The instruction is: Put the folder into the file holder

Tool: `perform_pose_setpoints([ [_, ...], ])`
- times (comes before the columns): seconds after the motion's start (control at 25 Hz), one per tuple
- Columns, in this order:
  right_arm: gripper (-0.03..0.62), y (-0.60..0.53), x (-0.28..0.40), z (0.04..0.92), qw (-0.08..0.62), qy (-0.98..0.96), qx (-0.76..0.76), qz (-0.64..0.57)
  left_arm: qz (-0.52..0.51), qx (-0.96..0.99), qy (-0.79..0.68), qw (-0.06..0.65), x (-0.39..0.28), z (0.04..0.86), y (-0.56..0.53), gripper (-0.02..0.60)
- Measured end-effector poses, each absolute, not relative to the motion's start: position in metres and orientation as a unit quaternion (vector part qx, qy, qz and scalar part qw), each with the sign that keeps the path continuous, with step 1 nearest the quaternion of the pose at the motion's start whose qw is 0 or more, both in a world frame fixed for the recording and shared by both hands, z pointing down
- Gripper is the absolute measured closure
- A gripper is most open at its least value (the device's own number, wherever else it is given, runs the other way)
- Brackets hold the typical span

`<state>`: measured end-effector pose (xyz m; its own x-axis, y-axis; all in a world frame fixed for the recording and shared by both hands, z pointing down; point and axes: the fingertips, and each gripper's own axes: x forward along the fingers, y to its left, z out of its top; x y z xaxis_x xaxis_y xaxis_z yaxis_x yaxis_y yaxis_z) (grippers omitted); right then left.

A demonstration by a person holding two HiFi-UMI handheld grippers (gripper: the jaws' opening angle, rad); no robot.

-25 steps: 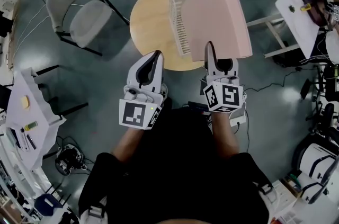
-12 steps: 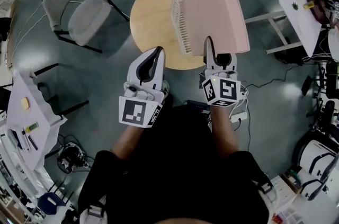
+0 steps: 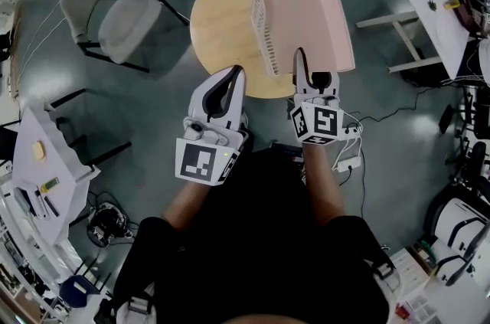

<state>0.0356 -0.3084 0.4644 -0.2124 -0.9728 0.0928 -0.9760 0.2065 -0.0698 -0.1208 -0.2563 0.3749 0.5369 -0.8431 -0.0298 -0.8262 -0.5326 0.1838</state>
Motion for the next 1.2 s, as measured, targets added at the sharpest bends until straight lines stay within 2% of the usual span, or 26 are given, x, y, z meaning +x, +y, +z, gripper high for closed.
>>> perform_pose_setpoints([
  [0.4, 0.456, -0.312, 0.033, 0.471, 0.008, -0.778, 0.626, 0.043, -0.056, 0.877, -0.47, 0.082, -0.121, 0.382, -0.259, 0.575],
  [1.2, 0.456, -0.324, 0.024, 0.521, 0.038, -0.786, 0.614, 0.055, -0.051, 0.876, -0.473, 0.086, -0.126, 0.387, -0.27, 0.575],
])
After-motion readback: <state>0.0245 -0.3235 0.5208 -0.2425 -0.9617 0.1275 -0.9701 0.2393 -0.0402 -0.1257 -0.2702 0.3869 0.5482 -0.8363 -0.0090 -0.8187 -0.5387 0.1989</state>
